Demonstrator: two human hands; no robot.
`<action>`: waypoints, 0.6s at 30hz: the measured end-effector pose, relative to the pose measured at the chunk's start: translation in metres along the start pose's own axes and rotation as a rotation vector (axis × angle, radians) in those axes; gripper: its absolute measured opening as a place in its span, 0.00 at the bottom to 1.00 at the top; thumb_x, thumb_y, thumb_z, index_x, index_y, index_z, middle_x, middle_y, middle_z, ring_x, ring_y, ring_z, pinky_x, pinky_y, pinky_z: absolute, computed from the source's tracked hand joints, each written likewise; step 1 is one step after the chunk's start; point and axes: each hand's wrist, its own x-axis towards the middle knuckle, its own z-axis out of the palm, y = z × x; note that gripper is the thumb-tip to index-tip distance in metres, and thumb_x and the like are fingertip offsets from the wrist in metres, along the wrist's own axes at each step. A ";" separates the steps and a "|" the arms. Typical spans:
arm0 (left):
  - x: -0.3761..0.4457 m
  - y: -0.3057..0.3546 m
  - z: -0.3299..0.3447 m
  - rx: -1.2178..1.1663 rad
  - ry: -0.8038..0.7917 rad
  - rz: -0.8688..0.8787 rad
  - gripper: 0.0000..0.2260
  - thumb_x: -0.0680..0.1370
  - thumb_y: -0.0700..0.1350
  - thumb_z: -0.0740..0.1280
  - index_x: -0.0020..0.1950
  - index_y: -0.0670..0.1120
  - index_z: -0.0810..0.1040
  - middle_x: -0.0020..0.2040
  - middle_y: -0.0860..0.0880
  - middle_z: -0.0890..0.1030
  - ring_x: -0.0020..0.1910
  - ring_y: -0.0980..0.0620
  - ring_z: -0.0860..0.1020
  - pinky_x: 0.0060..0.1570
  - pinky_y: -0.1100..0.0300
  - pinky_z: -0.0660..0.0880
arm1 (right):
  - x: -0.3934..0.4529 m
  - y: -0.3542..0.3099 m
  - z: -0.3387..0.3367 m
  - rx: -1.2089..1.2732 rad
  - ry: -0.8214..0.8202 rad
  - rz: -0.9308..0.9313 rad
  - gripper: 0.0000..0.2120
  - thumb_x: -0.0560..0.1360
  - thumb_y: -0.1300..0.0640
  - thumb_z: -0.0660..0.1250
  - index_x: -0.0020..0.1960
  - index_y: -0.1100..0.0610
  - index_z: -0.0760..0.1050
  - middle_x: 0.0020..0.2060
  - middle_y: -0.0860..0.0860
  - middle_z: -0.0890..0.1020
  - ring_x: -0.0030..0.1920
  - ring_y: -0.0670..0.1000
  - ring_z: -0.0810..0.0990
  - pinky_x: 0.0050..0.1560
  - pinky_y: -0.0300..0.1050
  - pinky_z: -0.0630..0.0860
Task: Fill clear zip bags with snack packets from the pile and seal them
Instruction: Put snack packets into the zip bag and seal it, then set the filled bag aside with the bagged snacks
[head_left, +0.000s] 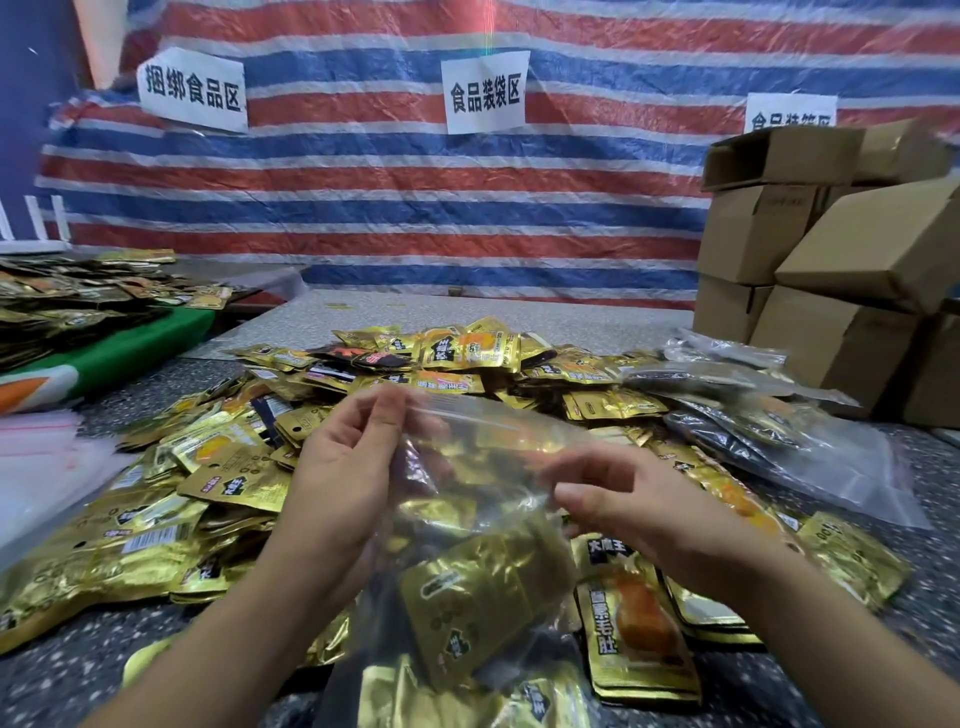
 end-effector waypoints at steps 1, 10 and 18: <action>0.001 0.002 -0.001 -0.036 0.000 -0.015 0.09 0.74 0.49 0.64 0.41 0.47 0.82 0.34 0.46 0.82 0.26 0.51 0.78 0.28 0.56 0.80 | 0.001 0.001 0.003 0.000 -0.005 0.013 0.21 0.68 0.50 0.75 0.57 0.58 0.81 0.54 0.57 0.84 0.56 0.58 0.82 0.53 0.51 0.78; 0.004 0.001 -0.002 -0.135 -0.008 -0.092 0.10 0.74 0.50 0.64 0.40 0.48 0.83 0.34 0.46 0.82 0.25 0.51 0.78 0.25 0.59 0.77 | -0.005 -0.001 0.026 -0.081 -0.247 0.154 0.13 0.76 0.46 0.69 0.49 0.55 0.81 0.43 0.46 0.85 0.44 0.44 0.84 0.42 0.33 0.77; 0.007 0.000 -0.010 0.028 -0.073 -0.077 0.30 0.68 0.67 0.62 0.59 0.46 0.78 0.54 0.41 0.84 0.47 0.42 0.84 0.48 0.43 0.81 | -0.003 -0.004 0.019 0.366 -0.133 0.191 0.16 0.73 0.60 0.71 0.58 0.64 0.78 0.49 0.61 0.85 0.45 0.56 0.85 0.47 0.53 0.83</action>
